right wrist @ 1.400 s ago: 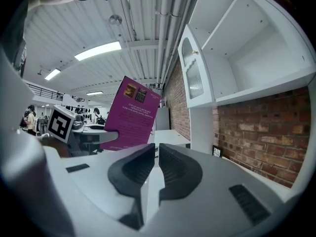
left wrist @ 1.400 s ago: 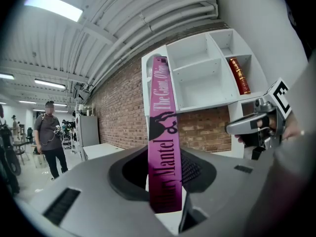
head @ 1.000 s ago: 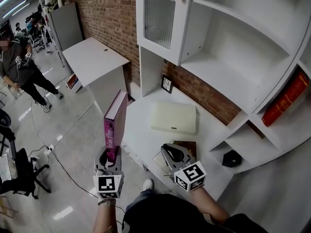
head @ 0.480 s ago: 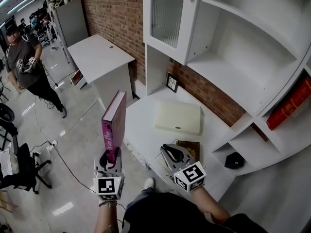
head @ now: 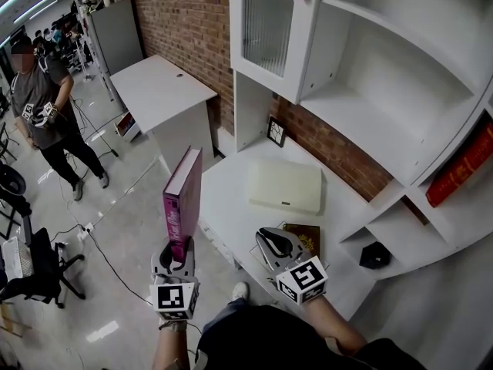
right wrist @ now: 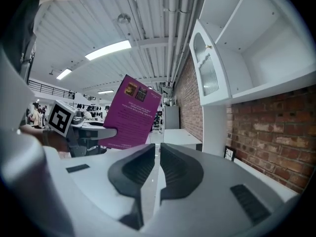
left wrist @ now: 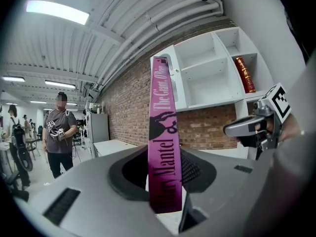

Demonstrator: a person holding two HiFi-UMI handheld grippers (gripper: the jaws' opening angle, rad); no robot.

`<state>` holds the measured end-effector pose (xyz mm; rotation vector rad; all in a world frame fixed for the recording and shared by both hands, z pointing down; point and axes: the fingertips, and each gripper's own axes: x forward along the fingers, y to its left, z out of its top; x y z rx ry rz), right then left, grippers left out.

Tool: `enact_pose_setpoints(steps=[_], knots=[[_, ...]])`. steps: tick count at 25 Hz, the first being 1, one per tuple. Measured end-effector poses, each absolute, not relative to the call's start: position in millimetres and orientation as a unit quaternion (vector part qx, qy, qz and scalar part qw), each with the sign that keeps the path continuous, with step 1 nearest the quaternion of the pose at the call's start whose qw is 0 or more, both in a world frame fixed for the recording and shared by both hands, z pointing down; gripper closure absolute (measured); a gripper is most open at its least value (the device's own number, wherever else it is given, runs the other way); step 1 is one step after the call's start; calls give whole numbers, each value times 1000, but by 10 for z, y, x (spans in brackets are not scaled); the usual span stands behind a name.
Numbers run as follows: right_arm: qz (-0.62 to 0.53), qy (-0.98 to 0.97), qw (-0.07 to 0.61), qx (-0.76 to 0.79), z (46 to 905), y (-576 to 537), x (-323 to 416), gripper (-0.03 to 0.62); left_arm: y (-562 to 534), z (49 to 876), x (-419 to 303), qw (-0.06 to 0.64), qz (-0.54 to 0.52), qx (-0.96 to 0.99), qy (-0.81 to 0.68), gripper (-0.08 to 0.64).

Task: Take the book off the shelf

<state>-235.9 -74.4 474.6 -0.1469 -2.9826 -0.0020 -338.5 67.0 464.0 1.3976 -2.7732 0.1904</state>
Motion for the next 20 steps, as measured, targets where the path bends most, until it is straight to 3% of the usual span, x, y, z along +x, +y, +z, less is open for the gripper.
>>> enact_pose_setpoints(steps=[20], knots=[[1, -996, 79, -39, 4727, -821, -2318, 565, 585, 4630, -3366, 15, 61, 457, -887, 423]])
